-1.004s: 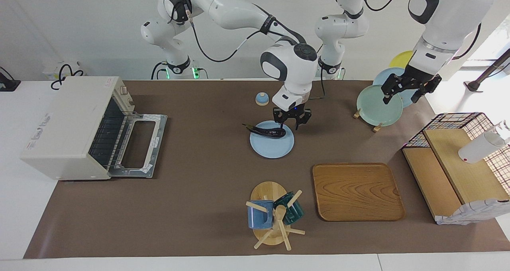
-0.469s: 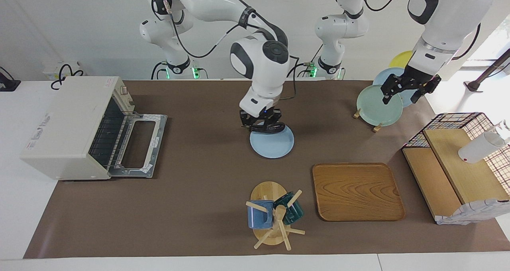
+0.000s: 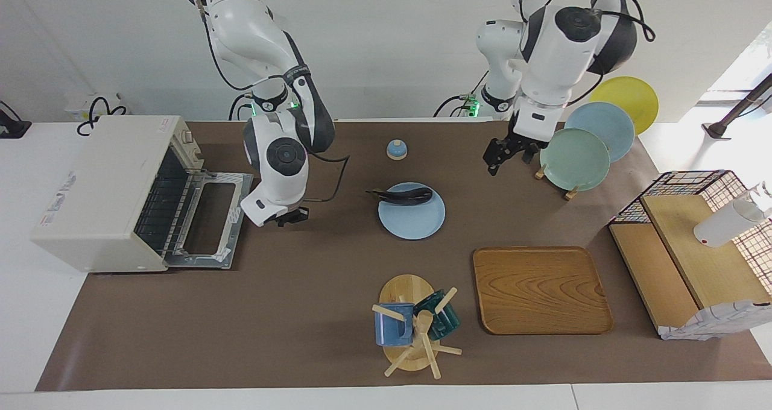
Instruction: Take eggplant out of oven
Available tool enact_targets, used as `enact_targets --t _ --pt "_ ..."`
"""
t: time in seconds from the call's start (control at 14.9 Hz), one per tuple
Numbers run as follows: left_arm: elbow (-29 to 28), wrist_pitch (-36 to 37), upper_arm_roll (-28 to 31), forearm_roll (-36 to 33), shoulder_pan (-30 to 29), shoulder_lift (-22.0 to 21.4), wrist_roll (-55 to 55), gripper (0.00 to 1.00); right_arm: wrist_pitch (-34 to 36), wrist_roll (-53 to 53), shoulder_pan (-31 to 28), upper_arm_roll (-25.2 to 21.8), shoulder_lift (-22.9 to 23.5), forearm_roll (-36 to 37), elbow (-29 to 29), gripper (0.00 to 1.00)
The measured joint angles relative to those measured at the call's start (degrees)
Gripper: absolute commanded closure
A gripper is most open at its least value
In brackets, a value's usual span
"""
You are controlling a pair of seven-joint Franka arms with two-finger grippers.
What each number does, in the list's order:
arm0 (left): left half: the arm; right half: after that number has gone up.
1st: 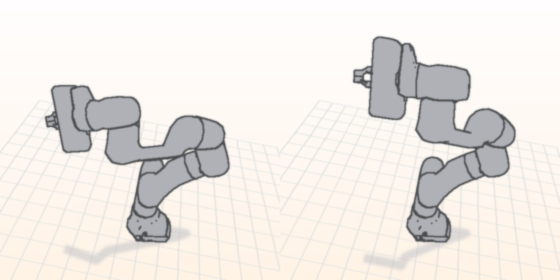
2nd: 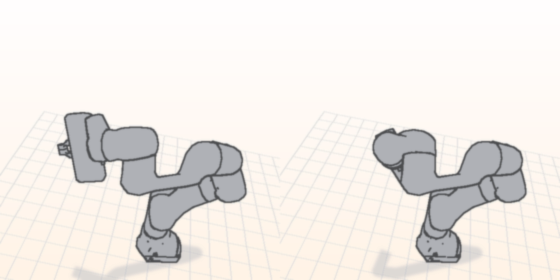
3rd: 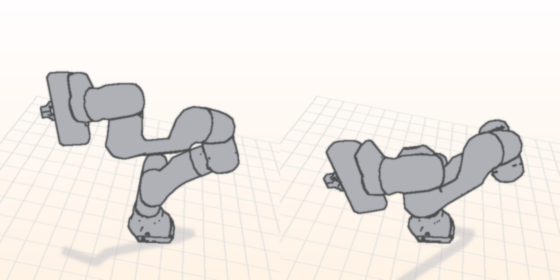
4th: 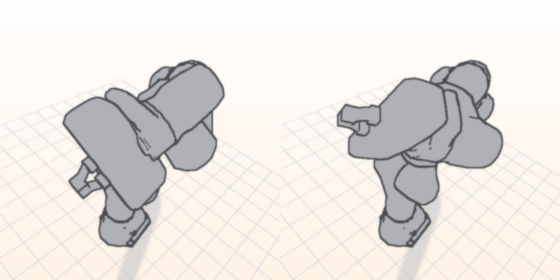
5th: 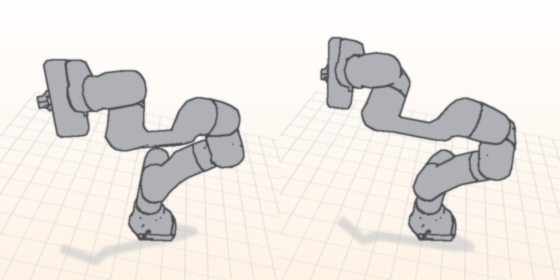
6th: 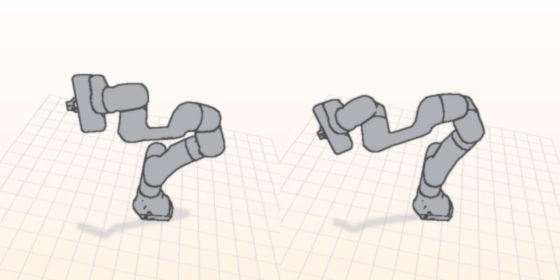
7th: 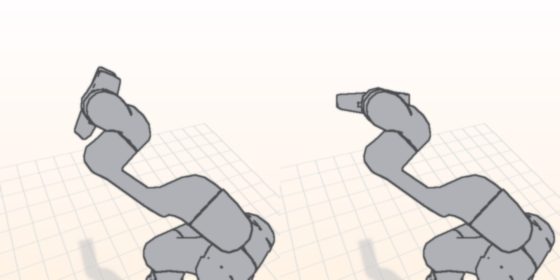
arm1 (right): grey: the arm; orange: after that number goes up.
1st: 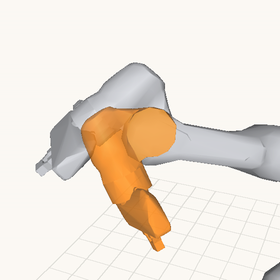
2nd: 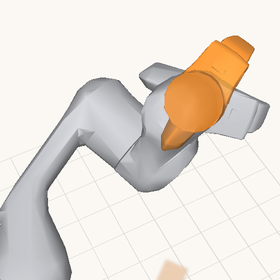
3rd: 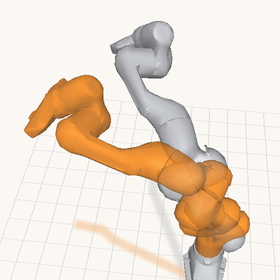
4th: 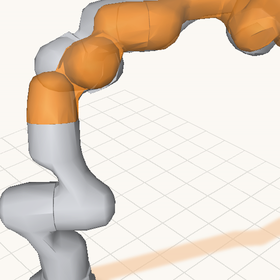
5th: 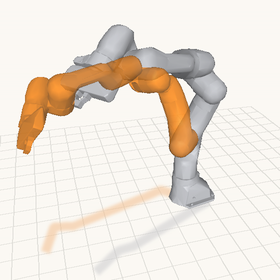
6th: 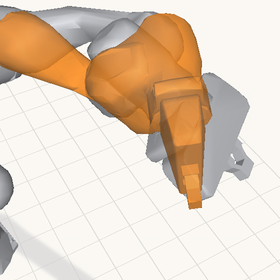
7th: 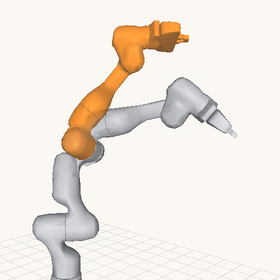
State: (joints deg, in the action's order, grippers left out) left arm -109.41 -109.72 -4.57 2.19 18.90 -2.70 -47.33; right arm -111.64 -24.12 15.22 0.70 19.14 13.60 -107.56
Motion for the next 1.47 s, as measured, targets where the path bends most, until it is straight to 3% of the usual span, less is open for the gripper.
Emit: enact_targets --t 0.27,0.54,0.87,1.2,1.34,1.47 --pt "-5.41 -9.26 -0.08 0.51 8.36 1.86 -29.92 0.00 -0.99 1.86 -3.14 0.01 -0.72 4.09 -3.15 1.00" --pt "-7.84 -19.22 -0.11 0.51 14.28 7.27 -55.72 0.00 -3.86 7.08 -9.05 0.42 -1.08 3.60 -5.17 1.00" --pt "-8.20 -23.42 0.06 0.51 17.83 14.30 -73.06 0.00 -6.39 7.08 -9.05 0.50 -1.46 4.17 -6.94 1.00" --pt "-8.15 -25.60 0.16 0.50 19.28 17.91 -80.48 0.00 -5.59 8.37 -9.04 0.50 -1.62 4.57 -6.89 1.00" --pt "-8.12 -25.63 0.19 0.50 19.34 18.08 -81.01 0.16 -2.57 10.81 -8.98 0.82 -2.03 4.56 -5.30 1.00" --pt "-8.11 -25.63 0.28 0.50 19.34 18.07 -81.17 0.42 1.52 14.42 -8.98 1.02 -3.45 4.56 -3.25 1.00"
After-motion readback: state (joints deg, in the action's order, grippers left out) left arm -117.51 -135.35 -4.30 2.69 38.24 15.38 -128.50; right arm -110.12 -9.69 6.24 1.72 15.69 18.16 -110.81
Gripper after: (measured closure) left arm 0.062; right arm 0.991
